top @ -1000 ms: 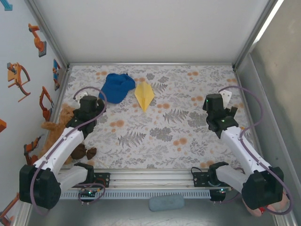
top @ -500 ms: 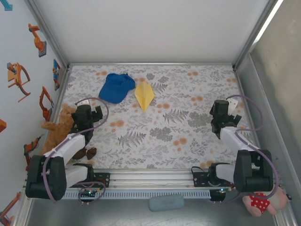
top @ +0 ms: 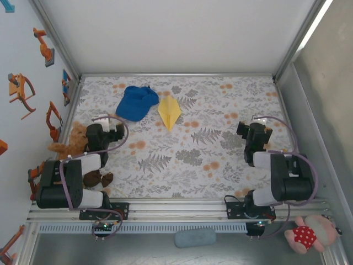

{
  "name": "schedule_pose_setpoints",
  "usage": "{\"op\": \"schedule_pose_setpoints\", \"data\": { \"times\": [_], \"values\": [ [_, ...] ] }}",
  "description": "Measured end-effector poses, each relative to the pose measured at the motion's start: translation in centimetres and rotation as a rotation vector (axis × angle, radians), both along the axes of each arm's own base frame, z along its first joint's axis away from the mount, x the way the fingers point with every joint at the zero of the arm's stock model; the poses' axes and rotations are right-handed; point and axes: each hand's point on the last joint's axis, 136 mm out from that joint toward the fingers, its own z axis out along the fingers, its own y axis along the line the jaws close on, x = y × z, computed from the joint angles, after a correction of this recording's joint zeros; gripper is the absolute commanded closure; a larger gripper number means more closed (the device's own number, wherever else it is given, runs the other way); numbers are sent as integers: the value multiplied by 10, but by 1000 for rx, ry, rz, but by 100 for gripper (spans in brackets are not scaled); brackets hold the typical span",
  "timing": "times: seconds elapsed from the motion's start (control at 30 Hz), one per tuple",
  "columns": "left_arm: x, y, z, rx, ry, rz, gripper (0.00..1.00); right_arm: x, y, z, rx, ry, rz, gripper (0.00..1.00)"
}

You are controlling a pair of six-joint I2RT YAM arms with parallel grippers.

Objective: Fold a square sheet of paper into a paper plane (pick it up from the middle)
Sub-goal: Reset both arms

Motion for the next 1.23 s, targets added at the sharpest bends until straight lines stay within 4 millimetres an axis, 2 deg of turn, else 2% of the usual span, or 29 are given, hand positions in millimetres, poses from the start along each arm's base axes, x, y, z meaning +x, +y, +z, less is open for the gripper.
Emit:
{"op": "schedule_pose_setpoints", "data": {
  "times": [0.13,0.3,0.57,1.23],
  "values": [
    [3,8,-16,-18,28,9,4,4,7,-13,7,12,56,1],
    [7,6,-26,-28,48,-4,4,8,7,-8,21,-19,77,1],
    [13,8,-19,-18,28,11,4,8,10,-8,28,-19,94,1],
    [13,8,-19,-4,28,25,4,8,11,-8,30,-19,97,1]
  ]
}}
